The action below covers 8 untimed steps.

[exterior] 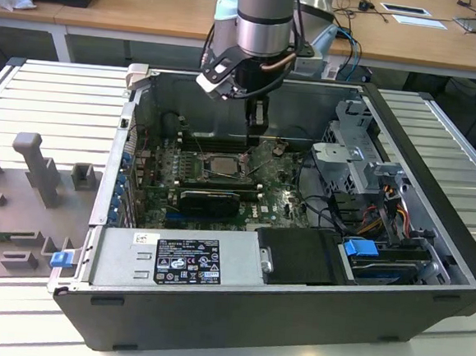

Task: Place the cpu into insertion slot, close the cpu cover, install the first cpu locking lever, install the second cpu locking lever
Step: 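Close the cpu cover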

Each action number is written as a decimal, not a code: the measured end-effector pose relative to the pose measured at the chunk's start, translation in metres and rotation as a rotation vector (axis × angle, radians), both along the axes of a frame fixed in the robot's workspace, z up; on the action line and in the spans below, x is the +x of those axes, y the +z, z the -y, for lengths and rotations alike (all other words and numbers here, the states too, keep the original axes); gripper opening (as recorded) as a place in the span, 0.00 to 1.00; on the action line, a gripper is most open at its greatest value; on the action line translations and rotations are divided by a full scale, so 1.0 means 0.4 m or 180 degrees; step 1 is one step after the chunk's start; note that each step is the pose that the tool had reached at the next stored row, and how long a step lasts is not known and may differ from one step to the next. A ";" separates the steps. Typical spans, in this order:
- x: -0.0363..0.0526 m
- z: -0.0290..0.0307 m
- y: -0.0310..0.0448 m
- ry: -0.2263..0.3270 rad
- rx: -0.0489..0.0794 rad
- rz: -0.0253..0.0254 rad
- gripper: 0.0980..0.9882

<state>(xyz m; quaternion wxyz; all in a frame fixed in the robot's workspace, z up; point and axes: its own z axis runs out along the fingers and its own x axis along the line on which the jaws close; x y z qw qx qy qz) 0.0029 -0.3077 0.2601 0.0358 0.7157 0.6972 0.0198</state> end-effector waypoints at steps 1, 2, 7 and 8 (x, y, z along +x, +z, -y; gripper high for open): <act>0.008 0.000 0.000 0.0001 0.0000 -0.0005 0.01; 0.015 0.000 0.000 0.0001 0.0000 -0.0009 0.01; 0.045 0.000 0.000 0.0000 0.0000 -0.0024 0.01; 0.051 0.000 0.000 0.0000 0.0001 -0.0027 0.01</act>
